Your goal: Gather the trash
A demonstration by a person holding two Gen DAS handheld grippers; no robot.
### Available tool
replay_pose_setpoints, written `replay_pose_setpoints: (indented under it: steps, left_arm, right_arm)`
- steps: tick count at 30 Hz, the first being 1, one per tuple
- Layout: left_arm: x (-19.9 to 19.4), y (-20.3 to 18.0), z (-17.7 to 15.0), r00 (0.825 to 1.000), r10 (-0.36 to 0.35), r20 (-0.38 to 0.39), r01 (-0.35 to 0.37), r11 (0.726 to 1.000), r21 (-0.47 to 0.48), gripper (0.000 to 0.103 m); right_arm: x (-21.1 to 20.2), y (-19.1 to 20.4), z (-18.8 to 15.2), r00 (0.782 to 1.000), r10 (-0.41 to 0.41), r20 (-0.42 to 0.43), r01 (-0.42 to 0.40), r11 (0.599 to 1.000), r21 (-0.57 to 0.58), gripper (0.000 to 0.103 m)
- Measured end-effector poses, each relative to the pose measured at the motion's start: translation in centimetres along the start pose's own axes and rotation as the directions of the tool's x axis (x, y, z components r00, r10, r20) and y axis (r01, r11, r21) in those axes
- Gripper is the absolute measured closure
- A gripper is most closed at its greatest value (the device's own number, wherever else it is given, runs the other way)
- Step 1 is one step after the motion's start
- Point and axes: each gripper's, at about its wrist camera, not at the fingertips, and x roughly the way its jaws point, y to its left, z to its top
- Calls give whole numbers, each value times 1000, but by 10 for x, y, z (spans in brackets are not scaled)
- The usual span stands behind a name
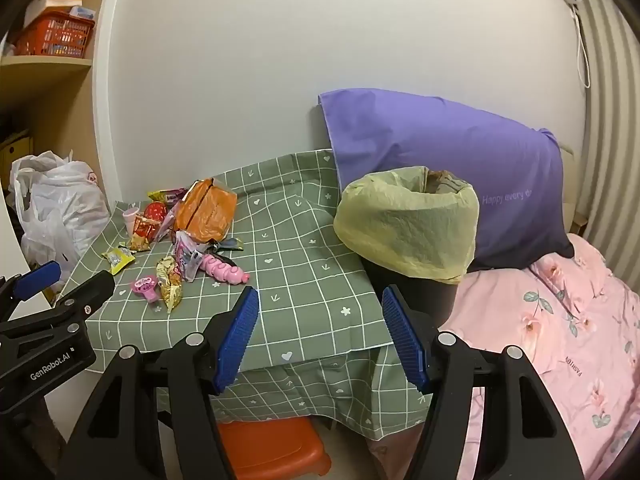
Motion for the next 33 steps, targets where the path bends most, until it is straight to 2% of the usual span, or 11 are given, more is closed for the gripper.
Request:
replay_pose_setpoints:
  steps: [33]
  left_arm:
    - [2, 2, -4, 1000, 6, -9, -6, 1000, 0, 24]
  right_arm:
    - [4, -3, -3, 1000, -7, -4, 7, 1000, 7, 42]
